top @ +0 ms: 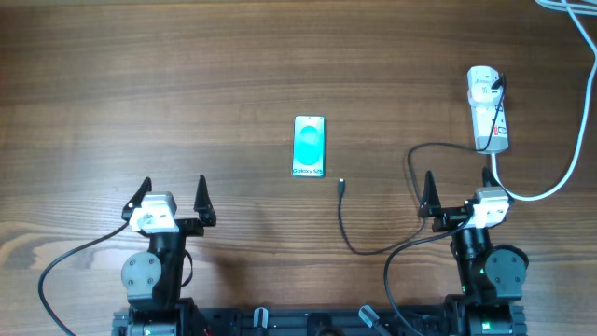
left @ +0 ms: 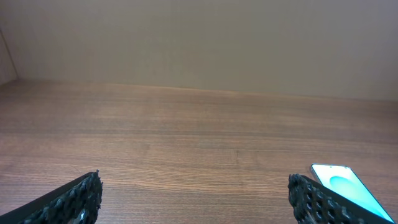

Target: Plug charger to phone and switch on socket

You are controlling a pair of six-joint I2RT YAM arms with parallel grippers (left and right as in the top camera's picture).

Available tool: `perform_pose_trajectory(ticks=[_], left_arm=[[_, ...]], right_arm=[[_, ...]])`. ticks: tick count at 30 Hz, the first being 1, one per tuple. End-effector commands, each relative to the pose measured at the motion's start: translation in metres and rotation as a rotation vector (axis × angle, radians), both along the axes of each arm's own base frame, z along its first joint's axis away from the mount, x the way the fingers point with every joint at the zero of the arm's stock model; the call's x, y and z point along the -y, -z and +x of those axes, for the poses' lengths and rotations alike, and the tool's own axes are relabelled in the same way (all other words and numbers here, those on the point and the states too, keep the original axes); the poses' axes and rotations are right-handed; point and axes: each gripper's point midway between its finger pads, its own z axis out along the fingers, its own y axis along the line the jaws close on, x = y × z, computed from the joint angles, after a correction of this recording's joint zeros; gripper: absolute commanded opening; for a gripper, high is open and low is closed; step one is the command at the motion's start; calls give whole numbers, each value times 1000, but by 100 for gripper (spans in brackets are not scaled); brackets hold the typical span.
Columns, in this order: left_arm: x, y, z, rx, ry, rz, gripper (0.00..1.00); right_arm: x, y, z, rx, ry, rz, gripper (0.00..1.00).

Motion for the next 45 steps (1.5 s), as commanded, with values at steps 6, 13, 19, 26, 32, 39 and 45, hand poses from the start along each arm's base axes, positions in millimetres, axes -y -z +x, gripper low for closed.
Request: perform_pose_trajectory(ticks=[6, 13, 19, 26, 32, 39, 45], left_arm=[[-3, 2, 0, -4, -17, 19, 100], [17, -1, -1, -1, 87, -233, 100], [23, -8, -1, 14, 111, -420, 100], [30, -40, -6, 61, 164, -406, 100], [30, -48, -1, -116, 127, -430, 100], [48, -89, 29, -242, 220, -462, 100], [78, -97, 27, -291, 407, -510, 100]], right_arm=[[2, 0, 0, 4, 12, -11, 100], [2, 0, 0, 1, 12, -11, 100], [2, 1, 0, -3, 12, -11, 100], [2, 1, 0, -2, 12, -11, 100], [2, 1, 0, -3, 12, -11, 99], [2, 1, 0, -3, 12, -11, 100], [2, 1, 0, -3, 12, -11, 100]])
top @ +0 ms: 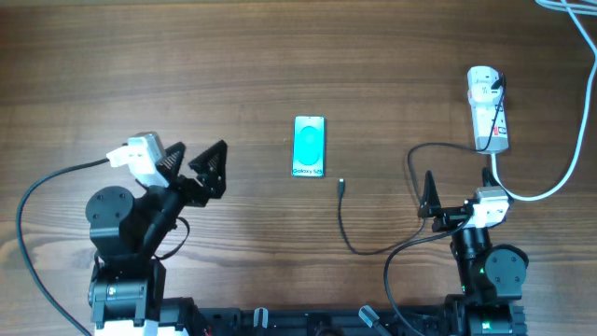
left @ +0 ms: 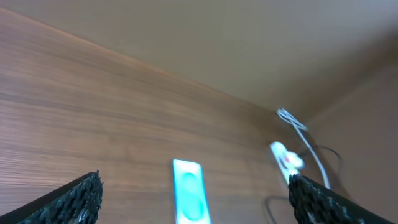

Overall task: Plug charger to phone and switch on socket
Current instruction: 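Raise the left arm and move the left gripper over the phone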

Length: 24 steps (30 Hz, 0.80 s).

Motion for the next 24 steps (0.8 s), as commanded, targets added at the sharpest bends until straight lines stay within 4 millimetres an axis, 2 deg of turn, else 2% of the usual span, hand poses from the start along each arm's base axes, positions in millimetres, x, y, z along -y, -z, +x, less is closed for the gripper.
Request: perform_pose_trajectory(ticks=[1, 6, 9, 11, 15, 17, 24], left_arm=[[12, -12, -3, -35, 74, -36, 100], [5, -20, 5, -223, 77, 69, 99], [-8, -15, 8, -448, 22, 170, 100], [-9, -13, 10, -521, 14, 199, 100], [-2, -17, 24, -519, 11, 156, 100], [2, -17, 22, -544, 9, 105, 100], [4, -11, 15, -583, 23, 98, 100]], right_arm=[[2, 0, 0, 1, 12, -11, 100], [2, 0, 0, 1, 12, -11, 100], [2, 0, 0, 1, 12, -11, 100], [2, 0, 0, 1, 12, -11, 100], [2, 0, 0, 1, 12, -11, 100], [2, 0, 0, 1, 12, -10, 100], [2, 0, 0, 1, 12, -11, 100]])
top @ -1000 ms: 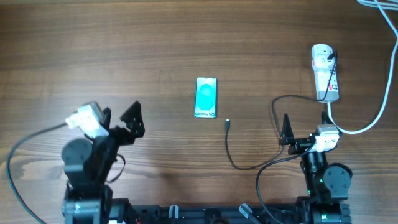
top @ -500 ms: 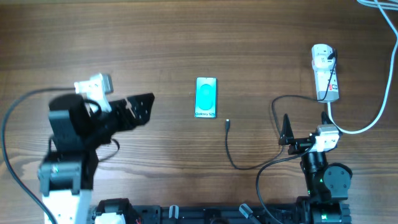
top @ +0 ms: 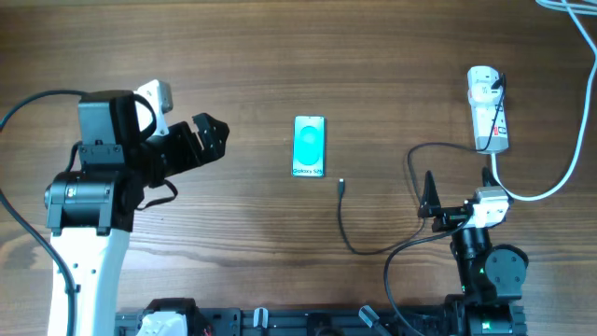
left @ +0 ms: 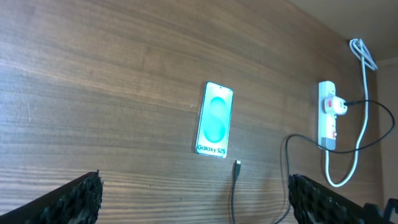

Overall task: Plug charger to phone and switch on socket
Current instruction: 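Raise the left arm and move the left gripper over the phone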

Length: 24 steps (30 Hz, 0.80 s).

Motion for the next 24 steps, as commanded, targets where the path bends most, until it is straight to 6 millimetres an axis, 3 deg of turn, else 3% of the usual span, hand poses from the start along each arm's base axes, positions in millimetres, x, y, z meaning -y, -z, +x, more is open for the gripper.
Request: perform_pose_trajectory(ticks=[1, 24], left_arm=[[3, -6, -3, -2, 5, -16, 100], [3, 0, -10, -40, 4, -16, 100]], right_arm=[[2, 0, 0, 3, 12, -11, 100], [2, 6, 2, -23, 12, -11, 100]])
